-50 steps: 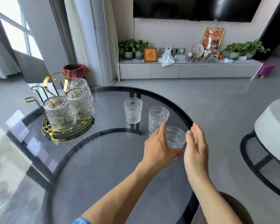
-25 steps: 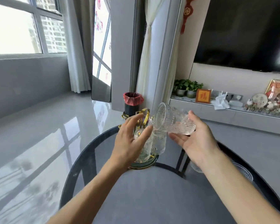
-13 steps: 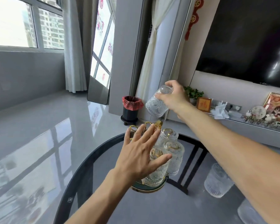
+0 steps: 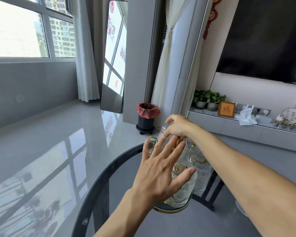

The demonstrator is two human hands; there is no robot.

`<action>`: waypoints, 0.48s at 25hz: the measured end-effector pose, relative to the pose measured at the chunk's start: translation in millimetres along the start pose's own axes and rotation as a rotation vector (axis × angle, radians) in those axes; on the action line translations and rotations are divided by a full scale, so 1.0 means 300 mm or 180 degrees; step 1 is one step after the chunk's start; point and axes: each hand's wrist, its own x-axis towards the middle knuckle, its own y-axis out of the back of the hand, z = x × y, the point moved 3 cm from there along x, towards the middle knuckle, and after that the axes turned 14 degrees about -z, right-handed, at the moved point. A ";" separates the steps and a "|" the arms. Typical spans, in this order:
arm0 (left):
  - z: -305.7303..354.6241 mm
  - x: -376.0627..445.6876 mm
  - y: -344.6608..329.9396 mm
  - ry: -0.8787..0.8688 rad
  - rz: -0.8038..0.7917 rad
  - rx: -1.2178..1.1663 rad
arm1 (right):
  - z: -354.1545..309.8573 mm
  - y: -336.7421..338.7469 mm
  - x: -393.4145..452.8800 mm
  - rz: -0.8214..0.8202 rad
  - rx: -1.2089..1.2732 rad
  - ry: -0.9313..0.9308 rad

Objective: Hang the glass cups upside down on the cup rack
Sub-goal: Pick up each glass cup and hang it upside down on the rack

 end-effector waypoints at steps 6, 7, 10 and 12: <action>0.007 0.000 -0.002 0.0010 0.0035 -0.0214 | -0.025 -0.006 0.007 -0.0393 -0.0434 -0.0041; 0.011 -0.002 -0.003 0.0011 0.0027 -0.0229 | -0.024 -0.008 0.004 -0.0409 -0.0509 -0.0014; 0.019 -0.005 0.000 0.0068 0.0030 -0.0232 | -0.001 -0.010 -0.010 -0.0142 -0.0550 0.0140; 0.023 -0.005 0.002 0.0121 0.0002 -0.0200 | 0.021 -0.002 -0.041 0.0264 -0.0242 0.0279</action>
